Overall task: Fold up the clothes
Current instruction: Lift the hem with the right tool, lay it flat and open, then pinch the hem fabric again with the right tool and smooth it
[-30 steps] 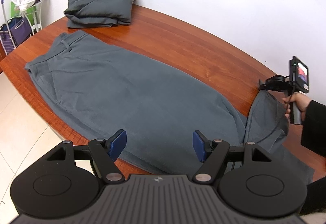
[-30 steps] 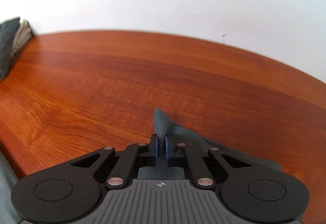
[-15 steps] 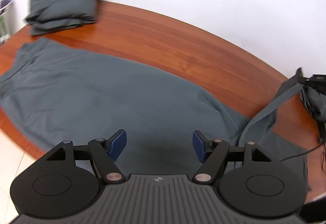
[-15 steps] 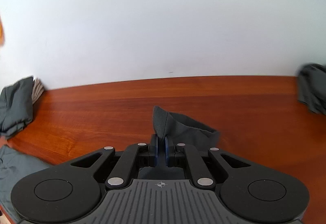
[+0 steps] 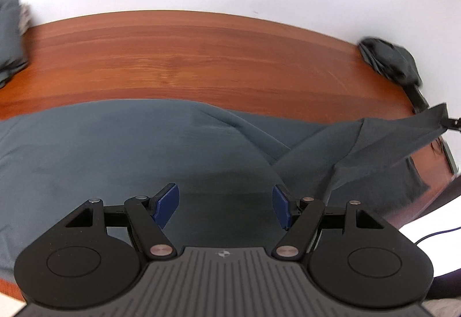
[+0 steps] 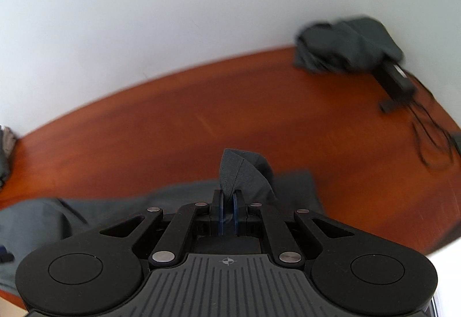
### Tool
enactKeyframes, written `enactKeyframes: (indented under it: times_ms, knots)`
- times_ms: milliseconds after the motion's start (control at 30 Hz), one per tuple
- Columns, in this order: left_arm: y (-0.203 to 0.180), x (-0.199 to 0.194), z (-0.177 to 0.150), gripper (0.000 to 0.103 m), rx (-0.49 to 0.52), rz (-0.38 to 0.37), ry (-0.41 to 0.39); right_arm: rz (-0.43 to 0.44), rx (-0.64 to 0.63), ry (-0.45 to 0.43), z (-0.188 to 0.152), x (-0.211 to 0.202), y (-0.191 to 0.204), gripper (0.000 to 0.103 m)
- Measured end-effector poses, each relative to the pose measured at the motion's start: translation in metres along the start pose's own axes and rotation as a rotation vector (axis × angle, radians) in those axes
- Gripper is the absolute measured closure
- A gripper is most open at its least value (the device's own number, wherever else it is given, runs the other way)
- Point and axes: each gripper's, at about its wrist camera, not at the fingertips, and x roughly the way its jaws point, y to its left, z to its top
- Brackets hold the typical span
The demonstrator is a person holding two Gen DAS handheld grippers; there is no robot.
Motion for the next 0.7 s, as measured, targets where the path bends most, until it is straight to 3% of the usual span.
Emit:
enactKeyframes:
  times_ms: [200,333,400,467,567,700]
  knots:
    - [-0.035,0.017,0.002,0.027,0.079,-0.008,0.022,-0.005,0.057,0.081,-0.046,0.015,-0.035,0.094]
    - [-0.057,0.025,0.003,0.027,0.093,0.008,0.011,0.031,0.03,0.139,-0.055,0.028,-0.05,0.09]
    - [-0.069,0.029,0.003,0.027,0.079,0.026,0.006,0.069,0.006,0.167,-0.054,0.03,-0.058,0.088]
    - [-0.082,0.032,0.002,0.027,0.054,0.05,-0.002,0.11,-0.029,0.187,-0.05,0.03,-0.068,0.075]
    - [-0.101,0.03,0.0,0.027,-0.002,0.099,-0.021,0.169,-0.071,0.221,-0.037,0.031,-0.083,0.071]
    - [-0.122,0.027,-0.006,0.027,-0.087,0.145,-0.051,0.227,-0.132,0.211,-0.012,0.037,-0.096,0.057]
